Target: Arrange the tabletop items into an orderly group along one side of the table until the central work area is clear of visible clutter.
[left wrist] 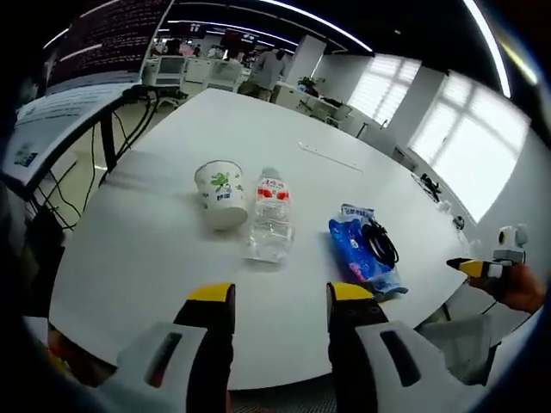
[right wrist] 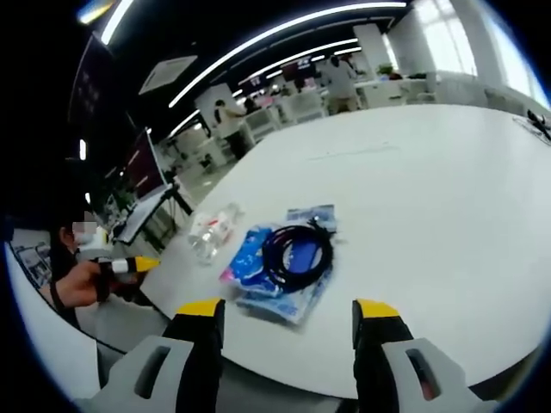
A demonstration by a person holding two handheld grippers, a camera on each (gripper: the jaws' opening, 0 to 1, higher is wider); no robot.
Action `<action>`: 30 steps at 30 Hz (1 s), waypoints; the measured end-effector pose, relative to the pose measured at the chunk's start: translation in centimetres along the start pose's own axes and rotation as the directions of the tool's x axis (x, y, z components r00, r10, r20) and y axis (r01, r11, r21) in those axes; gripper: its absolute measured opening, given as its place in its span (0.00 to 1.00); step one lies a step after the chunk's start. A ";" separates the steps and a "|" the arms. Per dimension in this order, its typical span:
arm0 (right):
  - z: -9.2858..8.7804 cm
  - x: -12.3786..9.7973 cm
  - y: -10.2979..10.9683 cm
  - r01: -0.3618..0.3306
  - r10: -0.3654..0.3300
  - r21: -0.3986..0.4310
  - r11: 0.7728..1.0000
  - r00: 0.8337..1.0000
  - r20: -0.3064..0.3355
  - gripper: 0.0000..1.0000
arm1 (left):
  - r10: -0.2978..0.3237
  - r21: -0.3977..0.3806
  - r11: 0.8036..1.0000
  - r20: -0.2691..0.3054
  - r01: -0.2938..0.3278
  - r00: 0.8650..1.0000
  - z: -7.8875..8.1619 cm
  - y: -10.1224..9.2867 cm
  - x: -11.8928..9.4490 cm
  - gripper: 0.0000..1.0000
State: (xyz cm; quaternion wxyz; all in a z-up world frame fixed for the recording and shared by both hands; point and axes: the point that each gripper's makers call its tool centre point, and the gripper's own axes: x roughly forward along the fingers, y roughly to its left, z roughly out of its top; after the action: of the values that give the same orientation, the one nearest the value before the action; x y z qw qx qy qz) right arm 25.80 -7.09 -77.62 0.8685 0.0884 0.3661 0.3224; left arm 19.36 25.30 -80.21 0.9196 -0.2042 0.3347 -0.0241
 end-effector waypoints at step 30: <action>0.2 -0.5 0.6 0.039 -0.042 0.063 0.997 0.998 0.045 0.59 | 0.112 -0.329 0.942 0.099 -0.074 0.989 5.3 6.1 5.0 0.34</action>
State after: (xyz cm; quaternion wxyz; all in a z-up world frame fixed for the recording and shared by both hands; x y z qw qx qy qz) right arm 25.38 -6.94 -76.95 0.8799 0.1153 0.3573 0.2912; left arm 26.02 31.90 -81.98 0.8916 -0.3375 0.2891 0.0867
